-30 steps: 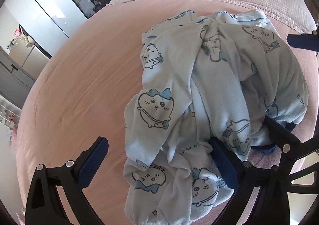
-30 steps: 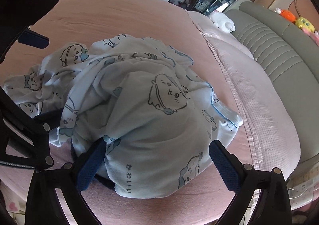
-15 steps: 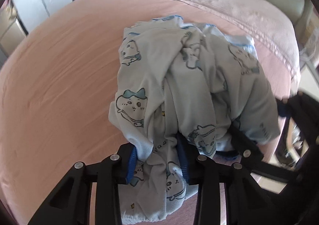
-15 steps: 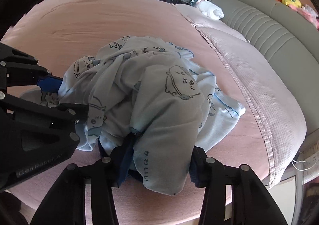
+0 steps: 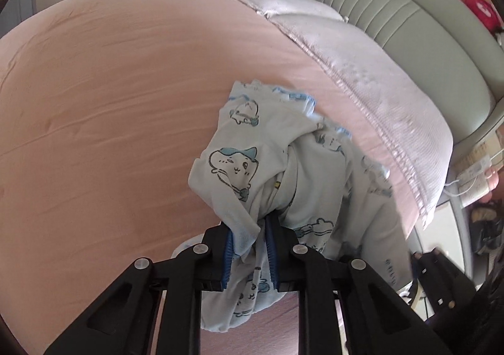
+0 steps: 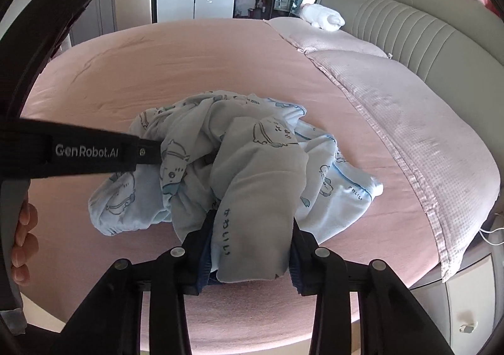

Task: Fold clothes
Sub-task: 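Close the right gripper on the garment while the left gripper grasps another edge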

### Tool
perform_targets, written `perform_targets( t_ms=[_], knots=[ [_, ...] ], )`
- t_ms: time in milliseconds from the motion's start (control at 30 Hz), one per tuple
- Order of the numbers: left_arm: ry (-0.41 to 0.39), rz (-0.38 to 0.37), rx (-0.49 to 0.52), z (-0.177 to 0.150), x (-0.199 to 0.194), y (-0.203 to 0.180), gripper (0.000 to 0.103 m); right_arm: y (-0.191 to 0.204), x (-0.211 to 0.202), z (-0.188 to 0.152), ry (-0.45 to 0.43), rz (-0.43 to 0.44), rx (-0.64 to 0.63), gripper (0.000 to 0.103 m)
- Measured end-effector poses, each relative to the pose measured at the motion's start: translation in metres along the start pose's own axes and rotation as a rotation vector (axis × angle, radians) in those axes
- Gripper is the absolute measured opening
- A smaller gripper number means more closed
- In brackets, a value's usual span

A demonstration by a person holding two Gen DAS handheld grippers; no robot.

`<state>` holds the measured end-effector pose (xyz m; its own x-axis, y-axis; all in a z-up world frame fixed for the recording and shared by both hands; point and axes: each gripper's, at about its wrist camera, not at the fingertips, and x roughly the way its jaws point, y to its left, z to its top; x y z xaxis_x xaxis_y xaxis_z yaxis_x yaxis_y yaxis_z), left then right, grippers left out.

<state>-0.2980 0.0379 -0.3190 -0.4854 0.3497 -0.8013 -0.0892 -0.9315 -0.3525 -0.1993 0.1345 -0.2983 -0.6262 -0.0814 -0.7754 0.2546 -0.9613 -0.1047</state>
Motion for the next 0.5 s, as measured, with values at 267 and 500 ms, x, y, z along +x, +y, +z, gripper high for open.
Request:
perform_targets(
  t_ms=[267, 500],
  knots=[
    [-0.127, -0.086, -0.009, 0.017, -0.066, 0.004, 0.013, 0.002, -0.011, 0.002, 0.041, 0.023, 0.036, 0.052],
    [-0.117, -0.140, -0.091, 0.024, -0.080, 0.019, 0.011, 0.005, -0.009, 0.002, 0.057, 0.030, 0.069, 0.052]
  ],
)
